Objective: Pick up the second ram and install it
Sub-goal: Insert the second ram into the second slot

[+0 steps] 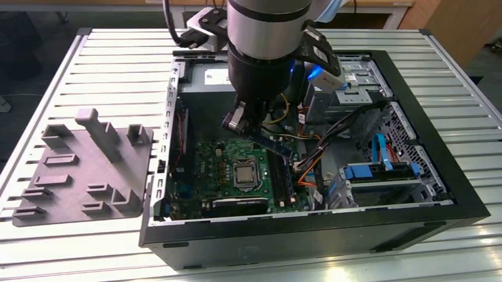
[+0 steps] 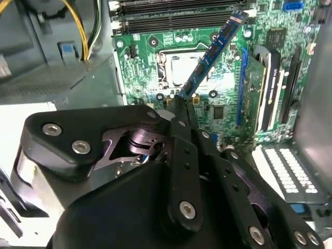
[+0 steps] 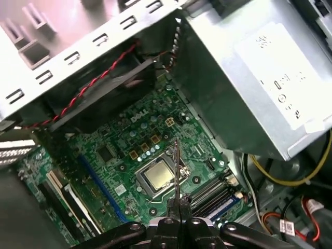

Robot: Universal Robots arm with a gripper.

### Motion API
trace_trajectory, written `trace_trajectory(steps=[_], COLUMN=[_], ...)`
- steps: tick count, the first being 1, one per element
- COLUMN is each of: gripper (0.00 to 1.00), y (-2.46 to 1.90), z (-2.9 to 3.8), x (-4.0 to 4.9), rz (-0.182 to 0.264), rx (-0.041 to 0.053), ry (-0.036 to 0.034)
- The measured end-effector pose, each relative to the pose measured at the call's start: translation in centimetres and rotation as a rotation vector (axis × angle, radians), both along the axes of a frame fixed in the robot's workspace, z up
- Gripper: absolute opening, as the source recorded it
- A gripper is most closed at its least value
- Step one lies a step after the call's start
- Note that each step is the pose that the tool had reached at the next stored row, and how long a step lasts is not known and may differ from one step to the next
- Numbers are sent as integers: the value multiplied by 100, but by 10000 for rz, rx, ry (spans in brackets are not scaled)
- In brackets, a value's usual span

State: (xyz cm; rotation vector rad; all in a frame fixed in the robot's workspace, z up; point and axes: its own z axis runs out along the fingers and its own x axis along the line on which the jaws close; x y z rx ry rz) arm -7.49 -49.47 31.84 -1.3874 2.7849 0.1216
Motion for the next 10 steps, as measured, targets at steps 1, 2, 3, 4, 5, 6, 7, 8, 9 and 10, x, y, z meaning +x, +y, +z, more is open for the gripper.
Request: trace_trajectory(steps=[1, 2, 3, 4, 5, 6, 7, 8, 9, 10], gripper=[12, 12, 12, 12, 12, 12, 12, 12, 12, 12], y=[0, 0, 0, 0, 0, 0, 0, 0, 0, 0], z=[-1, -2, -3, -3, -5, -5, -6, -7, -8, -9], x=[0, 0, 0, 0, 0, 0, 0, 0, 0, 0], rz=[-159, -321, -478, -637, -809, -972, -1140, -1311, -1482, -1654], rx=[0, 0, -1, -1, 0, -1, 0, -1, -1, -1], ry=[0, 0, 0, 0, 0, 0, 0, 0, 0, 0])
